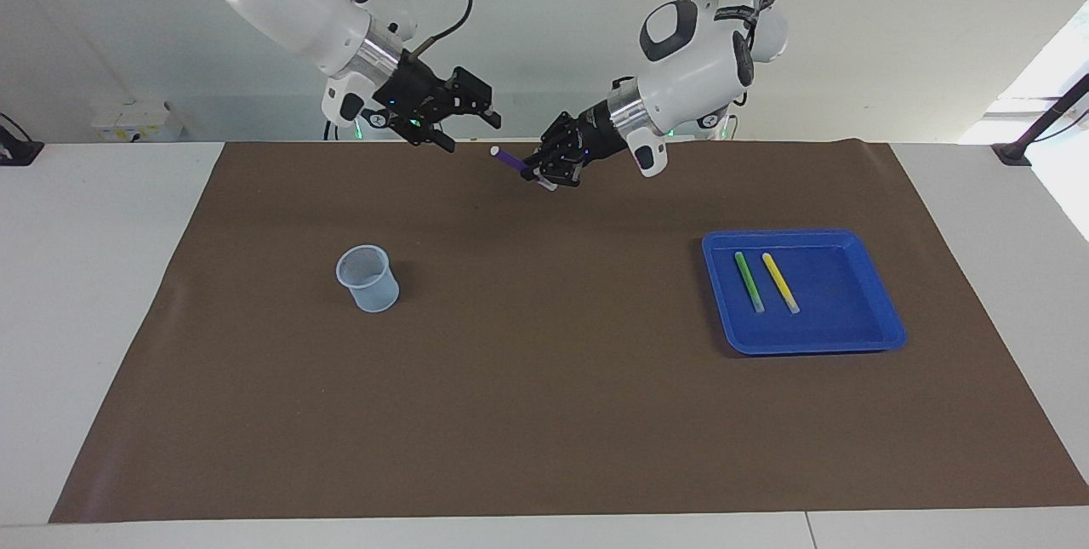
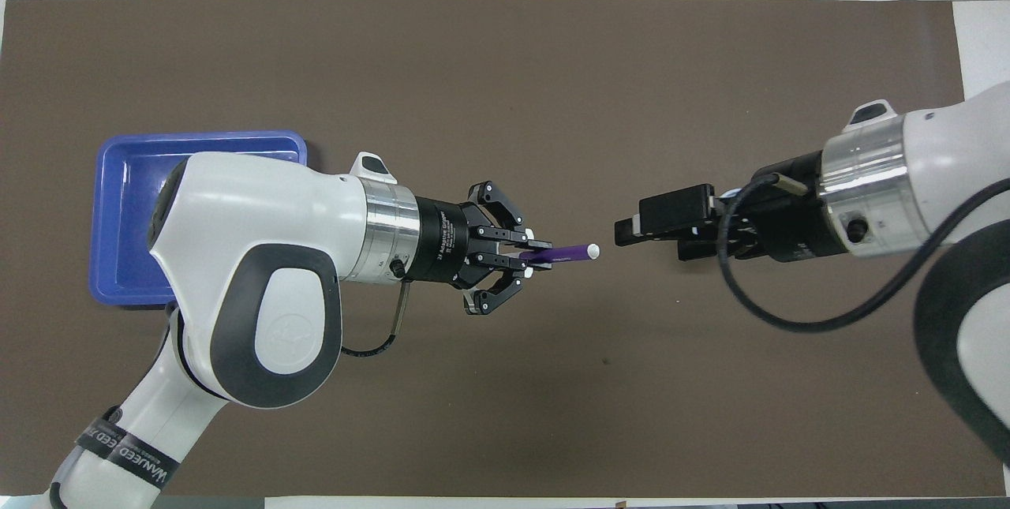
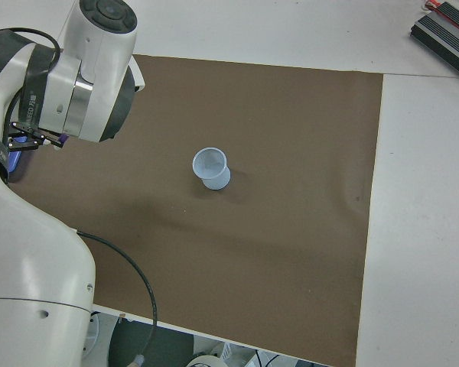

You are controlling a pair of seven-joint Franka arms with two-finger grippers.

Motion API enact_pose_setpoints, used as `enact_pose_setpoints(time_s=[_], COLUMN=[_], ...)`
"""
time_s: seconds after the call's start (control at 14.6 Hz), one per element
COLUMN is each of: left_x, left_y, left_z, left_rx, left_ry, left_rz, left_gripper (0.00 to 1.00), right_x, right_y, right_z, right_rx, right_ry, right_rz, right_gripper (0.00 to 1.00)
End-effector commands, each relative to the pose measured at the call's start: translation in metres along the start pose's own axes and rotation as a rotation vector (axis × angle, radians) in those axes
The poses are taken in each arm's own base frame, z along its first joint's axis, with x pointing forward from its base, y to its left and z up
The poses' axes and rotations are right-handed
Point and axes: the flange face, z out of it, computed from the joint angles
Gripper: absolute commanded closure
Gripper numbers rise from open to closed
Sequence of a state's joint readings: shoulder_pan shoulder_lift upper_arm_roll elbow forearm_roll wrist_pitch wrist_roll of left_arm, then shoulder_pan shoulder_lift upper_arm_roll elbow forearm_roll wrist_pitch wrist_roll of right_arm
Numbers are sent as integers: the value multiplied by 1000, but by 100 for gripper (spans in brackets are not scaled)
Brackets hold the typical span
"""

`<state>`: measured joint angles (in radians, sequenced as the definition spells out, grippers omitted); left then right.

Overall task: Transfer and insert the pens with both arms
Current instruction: 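Grasp the purple pen tip with the right gripper, open the left gripper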

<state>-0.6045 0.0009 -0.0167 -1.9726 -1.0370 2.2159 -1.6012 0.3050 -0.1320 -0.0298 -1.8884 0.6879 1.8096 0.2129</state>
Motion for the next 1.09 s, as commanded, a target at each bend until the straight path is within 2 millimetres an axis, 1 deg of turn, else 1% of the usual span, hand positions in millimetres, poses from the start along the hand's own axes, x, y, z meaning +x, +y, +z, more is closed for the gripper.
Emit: enact_pose_setpoints(time_s=[0.0,0.07,0.21,0.27,0.34,0.48,0.55,0.62,0.75,0.82,1.03], left_x=[4,7,8,8,8,8,8,8,8,8,8], left_y=[-25,-28,-30,-30,-30,-30,-30,-30,-30,-30,-29], left_z=[-10,-8,-10,-10,-10,-10,-10,-10,-11,-11,-11], left_rx=[-70,-79,-83,-83,-83,-85,-85,-85,-90,-91,-93], left_ry=[-32,-28,-29,-30,-30,-30,-30,-30,-30,-31,-31], left_rz=[-40,-43,-44,-45,-45,-45,-45,-45,-45,-47,-47], left_gripper=[100,100,100,100,100,100,100,100,100,100,100], right_x=[-8,-6,-7,-9,-10,-6,-9,-9,-9,-9,-7], right_y=[0,-2,-2,-4,-4,-3,-6,-6,-7,-7,-7], right_z=[1,4,7,13,13,16,22,23,23,23,27], right_rx=[29,34,35,32,33,35,34,34,35,35,34], right_ry=[58,78,83,75,81,101,100,100,102,104,108], right_rz=[44,62,63,60,60,65,59,59,68,71,72], right_gripper=[0,4,21,32,35,35,35,35,38,44,46])
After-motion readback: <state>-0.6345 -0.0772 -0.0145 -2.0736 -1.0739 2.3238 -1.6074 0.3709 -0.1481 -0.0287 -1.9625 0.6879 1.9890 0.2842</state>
